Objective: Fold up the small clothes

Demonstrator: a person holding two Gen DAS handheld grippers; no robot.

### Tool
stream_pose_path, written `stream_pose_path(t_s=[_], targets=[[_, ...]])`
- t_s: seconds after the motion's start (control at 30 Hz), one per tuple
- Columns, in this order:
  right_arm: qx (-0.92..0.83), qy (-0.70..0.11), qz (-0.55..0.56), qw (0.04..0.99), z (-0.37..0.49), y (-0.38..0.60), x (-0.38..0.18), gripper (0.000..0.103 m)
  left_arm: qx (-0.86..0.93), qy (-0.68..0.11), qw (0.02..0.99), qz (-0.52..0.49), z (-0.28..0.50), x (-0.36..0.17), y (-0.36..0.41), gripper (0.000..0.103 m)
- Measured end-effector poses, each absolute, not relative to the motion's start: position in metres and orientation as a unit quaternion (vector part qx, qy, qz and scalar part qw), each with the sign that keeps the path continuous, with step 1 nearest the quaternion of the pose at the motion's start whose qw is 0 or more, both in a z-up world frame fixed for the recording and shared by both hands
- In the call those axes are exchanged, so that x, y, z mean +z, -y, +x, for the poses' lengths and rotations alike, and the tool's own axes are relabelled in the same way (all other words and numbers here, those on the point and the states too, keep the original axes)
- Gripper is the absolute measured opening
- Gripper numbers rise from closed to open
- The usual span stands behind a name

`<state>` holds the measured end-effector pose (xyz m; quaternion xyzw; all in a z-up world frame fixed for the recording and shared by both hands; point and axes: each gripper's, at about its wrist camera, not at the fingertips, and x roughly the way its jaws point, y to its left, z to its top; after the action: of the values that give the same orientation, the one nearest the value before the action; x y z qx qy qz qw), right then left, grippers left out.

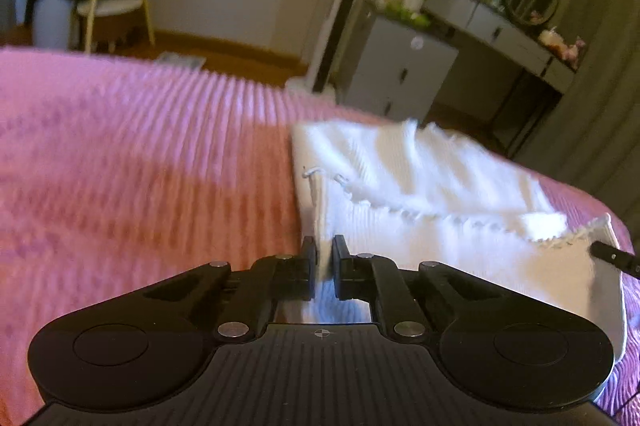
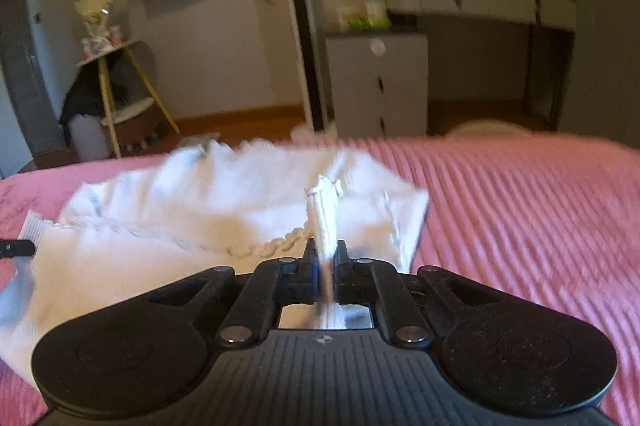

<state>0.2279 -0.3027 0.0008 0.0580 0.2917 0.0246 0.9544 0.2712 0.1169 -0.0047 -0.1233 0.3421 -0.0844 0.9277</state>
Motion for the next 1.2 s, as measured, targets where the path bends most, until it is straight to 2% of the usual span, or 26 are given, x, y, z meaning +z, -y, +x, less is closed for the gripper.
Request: stream_pose_path(t_s=[0.13,0.23,0.37,0.6,0.97,1.03,1.07,1.13,1.2], targets=[[0.030,-0.254,0.039,0.966,0.229,0.297,0.025,0.006,-0.100,-0.306,0.938,-0.132,0.274,0.026,-0.117,0.010],[0.017,-0.229,0.034,0.973,0.246,0.296,0.038,0.006,-0.094,-0.287,0.948,-0.103,0.290,0.039,-0.107,0.010],[-0.006,-0.217,0.024,0.976,0.276,0.295,0.045,0.006,-0.070,-0.292,0.950,-0.092,0.322,0.043,-0.095,0.010],[-0.050,-0.233,-0.023,0.971,0.325,0.294,0.024,0.006,-0.044,-0.304,0.951,-0.014,0.366,0.033,-0.064,0.010],[-0.093,-0.225,-0.058,0.968,0.360,0.291,-0.014,0.006,0.001,-0.311,0.950,0.030,0.404,0.009,-0.050,0.010],[-0.110,-0.224,-0.057,0.967,0.365,0.292,-0.023,0.009,0.025,-0.314,0.948,0.038,0.410,-0.001,-0.050,0.010],[-0.127,-0.230,-0.053,0.963,0.368,0.294,-0.030,0.018,0.040,-0.319,0.946,0.049,0.413,-0.007,-0.049,0.010],[-0.151,-0.266,-0.033,0.951,0.373,0.299,-0.041,0.019,0.066,-0.353,0.929,0.089,0.421,-0.024,-0.046,0.010],[-0.155,-0.265,0.006,0.952,0.357,0.305,-0.036,0.020,0.073,-0.367,0.924,0.075,0.413,-0.026,-0.053,0.012]])
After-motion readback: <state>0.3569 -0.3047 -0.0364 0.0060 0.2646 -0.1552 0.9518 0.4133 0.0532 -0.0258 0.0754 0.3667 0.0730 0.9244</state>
